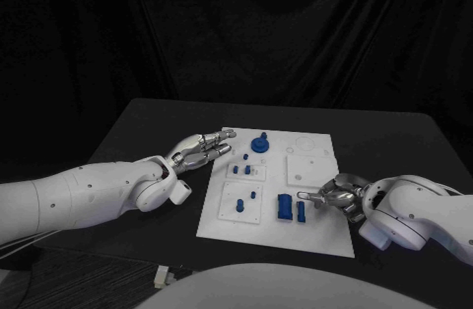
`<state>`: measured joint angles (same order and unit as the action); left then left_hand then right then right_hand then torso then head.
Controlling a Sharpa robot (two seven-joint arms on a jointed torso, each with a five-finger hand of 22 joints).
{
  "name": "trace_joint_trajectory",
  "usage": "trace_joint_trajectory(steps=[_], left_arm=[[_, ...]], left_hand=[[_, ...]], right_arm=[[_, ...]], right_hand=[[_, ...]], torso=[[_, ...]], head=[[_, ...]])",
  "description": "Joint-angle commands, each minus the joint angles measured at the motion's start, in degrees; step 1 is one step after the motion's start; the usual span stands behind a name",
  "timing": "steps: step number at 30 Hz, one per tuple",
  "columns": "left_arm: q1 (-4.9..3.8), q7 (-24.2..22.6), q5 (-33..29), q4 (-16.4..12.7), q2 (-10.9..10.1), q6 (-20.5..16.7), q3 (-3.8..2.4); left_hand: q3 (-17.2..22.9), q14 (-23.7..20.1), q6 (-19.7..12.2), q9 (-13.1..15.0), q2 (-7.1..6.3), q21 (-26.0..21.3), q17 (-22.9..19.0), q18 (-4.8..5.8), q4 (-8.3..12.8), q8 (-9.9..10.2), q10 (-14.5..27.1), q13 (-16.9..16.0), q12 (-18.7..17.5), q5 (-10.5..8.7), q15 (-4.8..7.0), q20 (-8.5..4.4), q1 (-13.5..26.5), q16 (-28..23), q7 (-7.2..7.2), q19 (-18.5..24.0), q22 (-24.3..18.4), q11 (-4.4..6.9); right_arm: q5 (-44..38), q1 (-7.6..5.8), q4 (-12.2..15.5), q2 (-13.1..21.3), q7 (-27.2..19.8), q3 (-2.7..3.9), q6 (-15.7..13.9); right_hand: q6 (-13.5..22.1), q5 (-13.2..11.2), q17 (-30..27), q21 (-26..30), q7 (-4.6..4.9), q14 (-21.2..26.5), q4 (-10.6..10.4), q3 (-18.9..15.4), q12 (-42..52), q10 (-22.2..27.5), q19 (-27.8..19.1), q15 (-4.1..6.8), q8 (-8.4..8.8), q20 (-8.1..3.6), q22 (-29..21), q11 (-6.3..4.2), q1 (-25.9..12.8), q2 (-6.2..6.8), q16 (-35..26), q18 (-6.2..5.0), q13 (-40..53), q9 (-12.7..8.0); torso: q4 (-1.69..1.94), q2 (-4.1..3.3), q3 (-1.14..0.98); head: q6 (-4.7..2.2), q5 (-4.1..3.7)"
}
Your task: Assemble the parts on the task board
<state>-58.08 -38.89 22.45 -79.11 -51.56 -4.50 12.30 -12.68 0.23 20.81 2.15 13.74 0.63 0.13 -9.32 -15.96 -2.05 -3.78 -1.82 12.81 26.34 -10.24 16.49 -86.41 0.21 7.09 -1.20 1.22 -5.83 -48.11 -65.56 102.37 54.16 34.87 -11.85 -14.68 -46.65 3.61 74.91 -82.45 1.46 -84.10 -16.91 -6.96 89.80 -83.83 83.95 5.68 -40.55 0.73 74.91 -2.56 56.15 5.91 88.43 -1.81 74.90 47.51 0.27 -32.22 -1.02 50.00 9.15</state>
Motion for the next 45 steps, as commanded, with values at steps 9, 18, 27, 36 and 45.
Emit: trace_joint_trajectory(steps=[9,18,27,36,45], left_arm=[[0.07,-6.3,-0.1,-0.3,-0.2,-0.1,-0.05],[0.07,-6.9,-0.1,-0.3,-0.1,-0.4,-0.05],[0.08,-7.2,-0.1,-0.4,-0.2,-0.6,-0.05],[0.08,-7.2,-0.1,-0.4,-0.2,-0.6,-0.05],[0.08,-7.1,-0.1,-0.2,-0.1,-0.3,-0.05]], left_hand=[[0.5,0.1,0.9,0.2,-0.07,0.4,0.0,-0.68,-0.1,-0.3,-0.1,-0.1,0.3,0.3,-0.07,0.29,-0.6,-0.1,0.67,0.0,0.2,-0.51],[0.6,0.3,1.1,0.2,-0.16,0.5,0.1,-0.82,-0.2,-0.4,-0.3,-0.1,0.4,0.32,0.9,0.14,-0.8,0.0,0.84,-0.1,0.3,-0.82],[0.7,0.3,1.2,0.2,-0.23,0.5,0.0,-0.91,-0.3,-0.3,-0.3,-0.1,0.5,0.35,1.56,-0.14,-0.9,0.0,0.92,0.0,0.2,-0.96],[0.7,0.2,1.3,0.2,-0.23,0.4,0.0,-0.92,-0.3,-0.3,-0.3,-0.1,0.5,0.36,1.66,-0.18,-0.9,0.0,0.93,0.0,0.2,-0.97],[0.7,0.3,1.2,0.2,-0.23,0.5,0.0,-0.93,-0.3,-0.3,-0.3,-0.1,0.5,0.36,1.68,-0.18,-0.9,0.0,0.93,0.0,0.2,-0.97]], right_arm=[[-6.0,0.16,4.9,4.4,-15.1,0.01,-12.6],[-10.2,1.28,4.2,4.2,-16.6,0.0,-9.5],[-10.9,2.87,2.8,2.9,-15.7,0.0,-7.0],[-11.3,4.22,2.1,1.9,-14.9,0.0,-5.3],[-11.4,4.71,1.8,1.2,-14.3,0.0,-4.3]], right_hand=[[1.3,2.3,11.4,-4.3,2.69,-5.2,0.3,-6.6,0.2,-6.2,4.4,-1.65,13.98,1.25,13.9,2.14,-7.8,-12.53,0.3,0.91,15.1,-14.0],[-1.3,-0.9,10.7,-4.4,4.4,-5.1,0.1,-14.5,0.2,-6.2,4.3,-3.08,24.39,2.84,13.9,3.87,-12.0,-16.39,0.2,0.89,15.1,-25.8],[-2.2,-0.9,10.6,-4.4,4.58,-5.0,0.2,-16.6,0.2,-6.2,4.2,-3.23,26.24,3.01,13.9,4.1,-12.4,-17.68,0.2,0.87,15.1,-28.3],[-2.8,-0.8,10.6,-4.3,4.6,-5.0,0.2,-17.3,0.2,-6.2,4.2,-3.25,26.72,3.05,13.8,4.13,-12.3,-18.11,0.1,0.85,15.1,-29.1],[-3.0,-0.8,10.5,-4.3,4.59,-5.0,0.3,-17.5,0.2,-6.2,4.2,-3.25,26.82,3.06,13.8,4.13,-12.3,-18.2,0.1,0.84,15.1,-29.3]], torso=[[0.0,-0.03,-0.01],[-0.02,-0.01,0.02],[0.01,-0.02,-0.01],[0.03,-0.01,0.01],[-0.01,-0.02,0.0]], head=[[0.0,-0.11],[0.0,-0.15],[0.0,-0.03],[0.0,-0.1],[0.0,0.0]])
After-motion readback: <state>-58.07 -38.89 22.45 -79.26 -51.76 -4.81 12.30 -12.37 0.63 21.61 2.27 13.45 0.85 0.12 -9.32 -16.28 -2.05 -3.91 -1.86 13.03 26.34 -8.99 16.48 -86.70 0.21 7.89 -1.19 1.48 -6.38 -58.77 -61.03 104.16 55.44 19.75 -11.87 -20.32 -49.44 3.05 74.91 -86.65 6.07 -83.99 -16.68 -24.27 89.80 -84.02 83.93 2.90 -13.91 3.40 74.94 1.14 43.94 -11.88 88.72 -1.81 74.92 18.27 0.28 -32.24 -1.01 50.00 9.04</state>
